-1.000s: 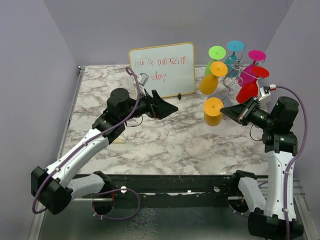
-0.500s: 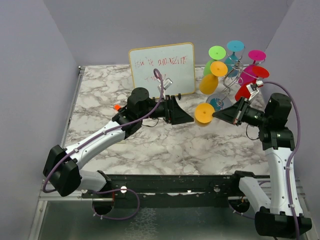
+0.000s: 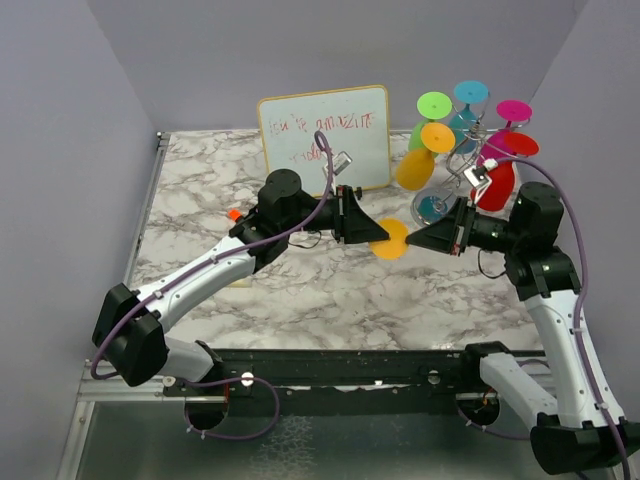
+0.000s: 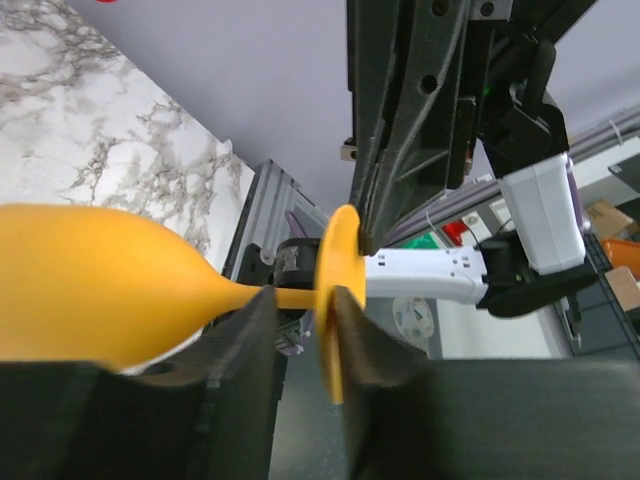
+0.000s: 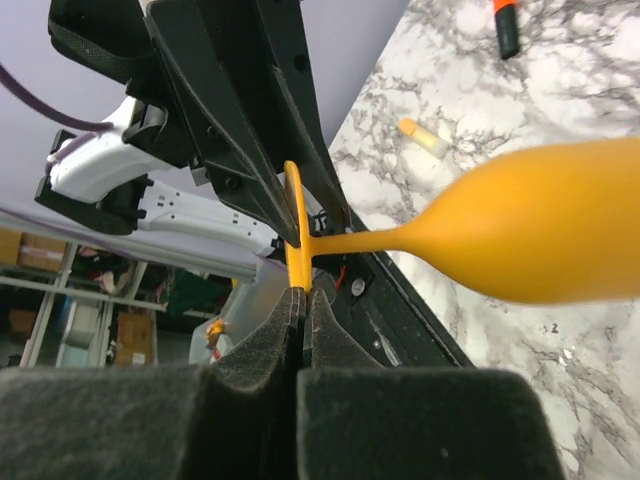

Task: Take the wine glass off the wine glass rack
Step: Place the wine glass at the center of the board.

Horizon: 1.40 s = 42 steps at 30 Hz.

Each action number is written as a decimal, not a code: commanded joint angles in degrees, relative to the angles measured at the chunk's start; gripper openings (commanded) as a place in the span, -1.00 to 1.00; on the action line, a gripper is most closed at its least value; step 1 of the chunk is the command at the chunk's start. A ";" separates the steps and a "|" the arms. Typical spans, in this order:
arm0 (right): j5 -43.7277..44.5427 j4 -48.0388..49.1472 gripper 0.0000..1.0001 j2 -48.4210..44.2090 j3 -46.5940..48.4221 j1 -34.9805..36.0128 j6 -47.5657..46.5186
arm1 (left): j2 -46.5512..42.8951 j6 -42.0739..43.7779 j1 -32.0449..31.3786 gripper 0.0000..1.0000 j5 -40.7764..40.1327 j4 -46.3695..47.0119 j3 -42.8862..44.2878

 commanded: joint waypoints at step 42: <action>-7.53 17.67 -0.42 7.14 -2.27 12.34 -2.58 | -7.24 6.70 3.88 -1.00 0.49 -10.78 1.18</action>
